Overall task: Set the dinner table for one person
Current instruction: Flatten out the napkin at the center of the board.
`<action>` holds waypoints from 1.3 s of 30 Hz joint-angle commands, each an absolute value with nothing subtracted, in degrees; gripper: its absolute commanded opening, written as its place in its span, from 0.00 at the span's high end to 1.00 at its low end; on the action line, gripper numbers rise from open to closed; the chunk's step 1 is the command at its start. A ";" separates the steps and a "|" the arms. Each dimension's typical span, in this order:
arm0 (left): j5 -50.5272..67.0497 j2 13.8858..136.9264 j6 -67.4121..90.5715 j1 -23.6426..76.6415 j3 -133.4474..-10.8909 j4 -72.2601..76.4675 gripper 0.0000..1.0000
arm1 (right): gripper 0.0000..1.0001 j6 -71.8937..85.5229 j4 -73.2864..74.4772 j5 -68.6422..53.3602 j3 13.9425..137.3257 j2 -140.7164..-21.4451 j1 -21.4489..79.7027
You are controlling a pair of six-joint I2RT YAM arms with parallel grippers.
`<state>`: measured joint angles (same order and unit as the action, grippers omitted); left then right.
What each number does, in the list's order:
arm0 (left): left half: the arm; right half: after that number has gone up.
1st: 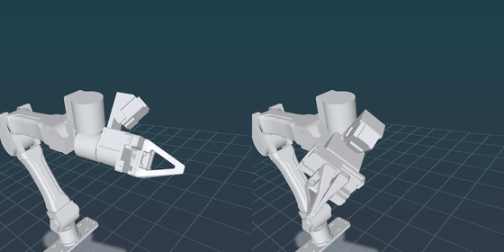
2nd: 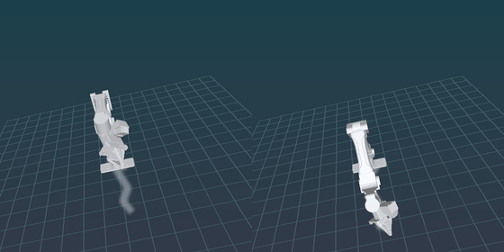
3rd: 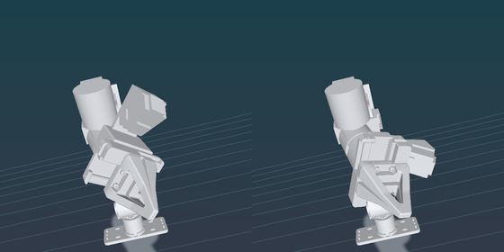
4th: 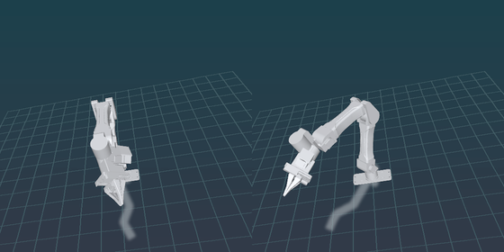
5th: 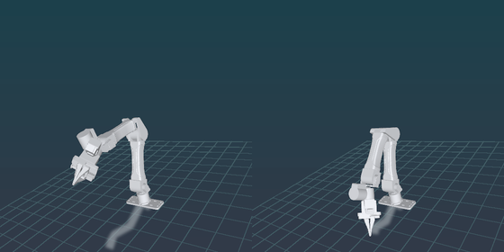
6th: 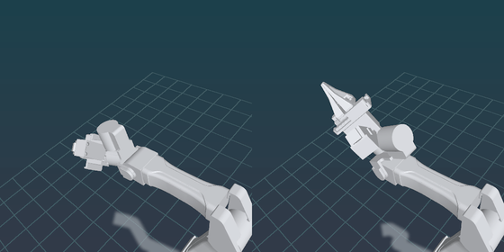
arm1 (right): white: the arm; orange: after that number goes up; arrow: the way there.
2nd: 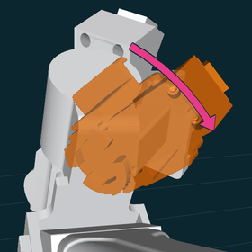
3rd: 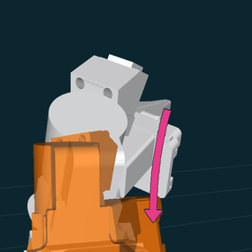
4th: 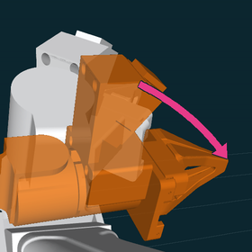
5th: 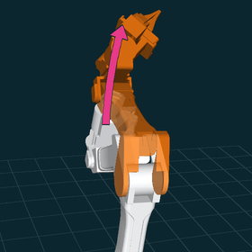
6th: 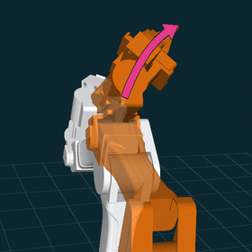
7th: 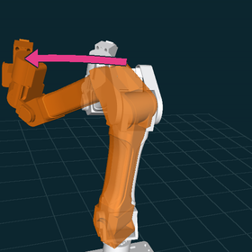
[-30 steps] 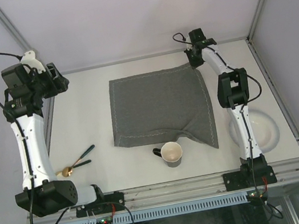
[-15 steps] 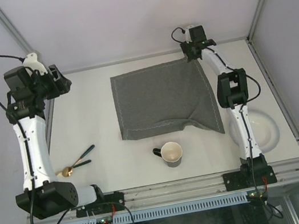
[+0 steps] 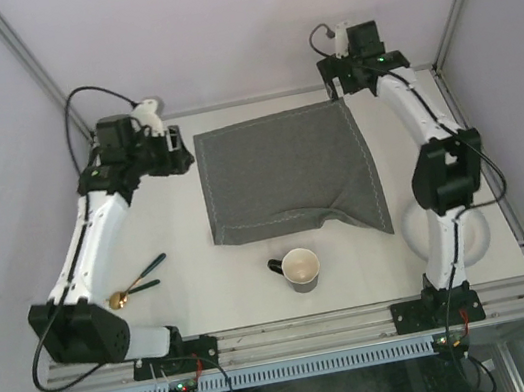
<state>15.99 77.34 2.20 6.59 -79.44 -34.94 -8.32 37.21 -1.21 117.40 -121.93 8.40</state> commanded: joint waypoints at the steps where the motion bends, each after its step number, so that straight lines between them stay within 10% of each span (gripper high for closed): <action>1: 5.59 86.09 0.38 11.59 -79.81 -38.76 0.34 | 0.13 -6.58 43.96 -4.55 107.39 -107.78 8.10; 13: 7.76 91.70 0.26 11.89 -70.08 -42.73 0.36 | 0.14 -10.68 50.31 -2.73 81.36 -78.35 -0.45; 39: 24.95 97.99 -0.26 18.08 -63.19 -38.61 0.44 | 0.14 -9.40 52.50 -3.15 78.97 -75.04 -4.94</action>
<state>21.91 98.67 0.80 17.43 -65.23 -41.60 -9.43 53.63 -3.51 78.98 -76.71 -4.54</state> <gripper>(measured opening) 0.587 0.859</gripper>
